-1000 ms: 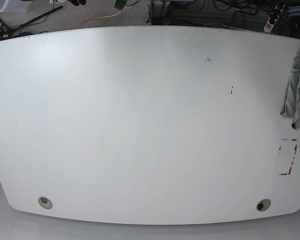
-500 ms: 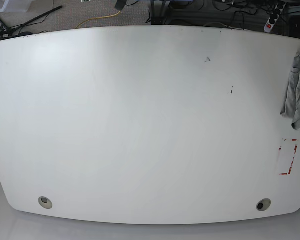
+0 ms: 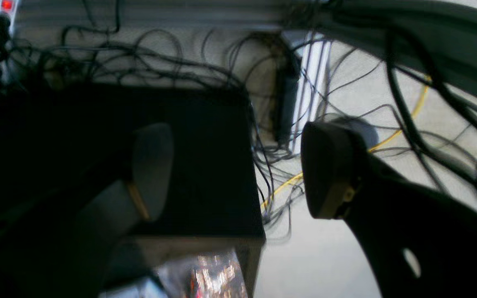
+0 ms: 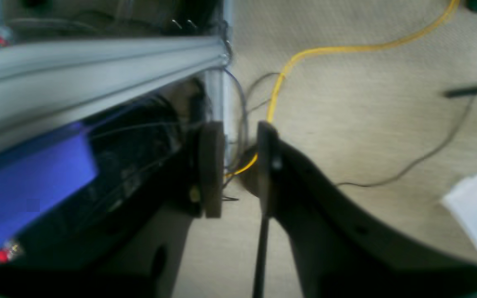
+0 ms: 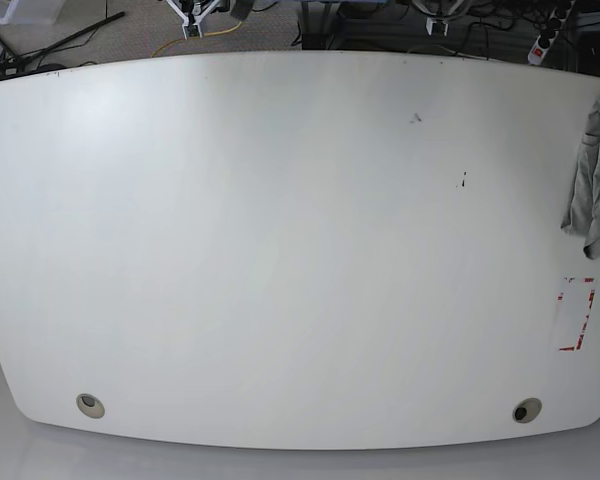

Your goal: Fold the T-shirt properly

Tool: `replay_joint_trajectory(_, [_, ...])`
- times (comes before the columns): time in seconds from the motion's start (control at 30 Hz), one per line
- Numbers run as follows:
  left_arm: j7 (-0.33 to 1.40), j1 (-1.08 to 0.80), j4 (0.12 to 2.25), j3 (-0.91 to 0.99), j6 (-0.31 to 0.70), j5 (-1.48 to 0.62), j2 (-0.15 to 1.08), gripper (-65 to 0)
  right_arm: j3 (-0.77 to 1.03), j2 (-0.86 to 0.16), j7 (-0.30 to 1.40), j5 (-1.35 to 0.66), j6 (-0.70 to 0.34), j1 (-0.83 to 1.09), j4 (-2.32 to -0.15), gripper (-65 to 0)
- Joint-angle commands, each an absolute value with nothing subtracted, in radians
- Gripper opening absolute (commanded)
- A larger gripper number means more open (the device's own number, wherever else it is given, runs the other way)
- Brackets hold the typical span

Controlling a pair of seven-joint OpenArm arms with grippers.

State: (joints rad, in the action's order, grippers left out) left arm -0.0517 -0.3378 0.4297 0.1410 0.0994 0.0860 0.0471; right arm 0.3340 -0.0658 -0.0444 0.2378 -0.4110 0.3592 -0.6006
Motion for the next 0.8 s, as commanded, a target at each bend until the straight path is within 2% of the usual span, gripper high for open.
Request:
replay_joint_trajectory(0.0, [-0.062,-0.278,0.355,0.139,0.062,0.087,0.054,-19.9,0.337,-0.071,-0.067,0.268,-0.371,0.289,-0.506,-51.8])
replay_joint_trajectory(0.23, [-0.054,-0.199,0.302,0.13,0.064,0.091,0.053,-19.9,0.337,-0.073,-0.065,0.318,-0.306,0.193,-0.381,-51.4])
replay_joint_trajectory(0.47, [-0.059,-0.12,0.168,0.07,0.059,0.084,0.053,-20.1,0.335,-0.071,-0.064,0.363,-0.306,0.179,-0.372,-51.2])
replay_joint_trajectory(0.77, [-0.061,-0.12,0.165,0.07,0.058,0.084,0.048,-20.0,0.335,-0.071,-0.065,0.371,-0.306,0.17,-0.371,-51.2])
